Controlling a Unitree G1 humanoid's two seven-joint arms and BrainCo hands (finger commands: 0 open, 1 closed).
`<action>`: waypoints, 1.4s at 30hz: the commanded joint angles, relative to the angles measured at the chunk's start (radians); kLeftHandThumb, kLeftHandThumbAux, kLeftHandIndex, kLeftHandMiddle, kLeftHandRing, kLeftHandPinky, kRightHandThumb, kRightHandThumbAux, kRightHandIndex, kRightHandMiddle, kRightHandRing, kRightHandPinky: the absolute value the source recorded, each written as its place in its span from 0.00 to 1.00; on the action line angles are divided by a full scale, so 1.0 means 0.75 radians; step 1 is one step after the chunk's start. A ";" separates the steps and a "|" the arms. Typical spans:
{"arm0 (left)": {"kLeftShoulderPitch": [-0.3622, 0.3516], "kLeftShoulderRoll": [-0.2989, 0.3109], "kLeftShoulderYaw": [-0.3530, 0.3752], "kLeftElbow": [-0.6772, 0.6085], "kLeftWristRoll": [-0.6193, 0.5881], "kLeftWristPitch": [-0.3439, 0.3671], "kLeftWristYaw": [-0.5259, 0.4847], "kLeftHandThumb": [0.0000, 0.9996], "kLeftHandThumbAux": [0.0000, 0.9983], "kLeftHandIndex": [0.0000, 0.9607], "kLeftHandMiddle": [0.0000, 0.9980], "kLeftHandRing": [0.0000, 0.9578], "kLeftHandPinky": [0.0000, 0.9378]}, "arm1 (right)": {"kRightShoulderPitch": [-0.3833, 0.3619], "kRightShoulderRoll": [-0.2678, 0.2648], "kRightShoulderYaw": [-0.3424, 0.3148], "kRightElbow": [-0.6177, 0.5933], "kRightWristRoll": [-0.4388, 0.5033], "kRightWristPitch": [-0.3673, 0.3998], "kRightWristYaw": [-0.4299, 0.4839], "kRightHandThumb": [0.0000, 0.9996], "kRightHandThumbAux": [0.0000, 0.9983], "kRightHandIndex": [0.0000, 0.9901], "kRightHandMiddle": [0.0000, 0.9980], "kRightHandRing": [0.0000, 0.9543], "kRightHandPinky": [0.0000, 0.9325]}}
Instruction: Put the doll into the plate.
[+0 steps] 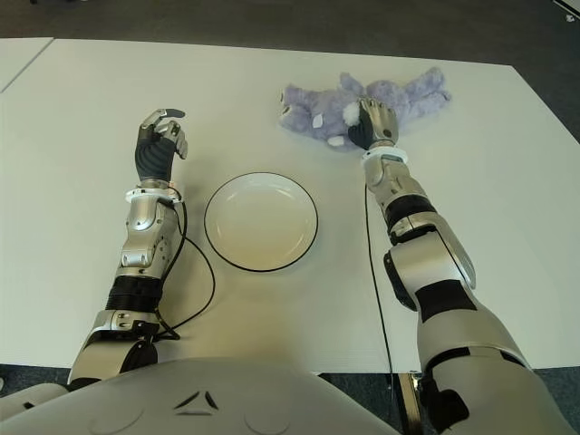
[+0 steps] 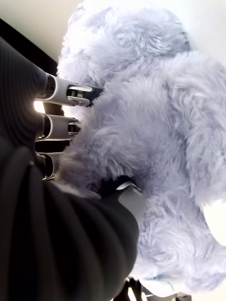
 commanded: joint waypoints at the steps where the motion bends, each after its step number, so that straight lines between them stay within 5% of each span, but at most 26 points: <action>1: 0.185 -0.064 -0.005 0.043 -0.001 0.023 0.025 0.71 0.71 0.46 0.88 0.92 0.91 | 0.147 0.021 -0.019 0.070 0.013 0.060 0.057 0.99 0.67 0.41 0.51 0.82 0.48; 16: 0.174 -0.064 -0.007 0.055 -0.004 0.023 0.025 0.71 0.71 0.46 0.88 0.92 0.91 | 0.170 0.015 -0.107 -0.004 0.062 0.036 0.070 1.00 0.67 0.40 0.53 0.88 0.47; 19: 0.171 -0.064 -0.008 0.061 -0.002 0.020 0.026 0.71 0.71 0.46 0.88 0.92 0.91 | 0.171 0.016 -0.127 -0.018 0.075 0.045 0.084 0.90 0.68 0.40 0.52 0.90 0.77; 22: 0.171 -0.064 -0.008 0.061 -0.002 0.018 0.026 0.71 0.71 0.46 0.88 0.92 0.91 | 0.171 0.016 -0.141 -0.032 0.084 0.057 0.094 0.87 0.68 0.40 0.52 0.90 0.86; 29: 0.164 -0.065 -0.006 0.070 -0.008 0.020 0.027 0.71 0.71 0.46 0.88 0.92 0.91 | 0.175 0.010 -0.226 -0.105 0.153 0.099 0.147 0.85 0.68 0.39 0.53 0.91 0.92; 42: 0.129 -0.046 0.003 0.144 0.003 -0.019 0.025 0.71 0.71 0.46 0.88 0.92 0.92 | 0.257 0.015 -0.405 -0.504 0.283 0.283 0.282 0.85 0.68 0.40 0.53 0.92 0.95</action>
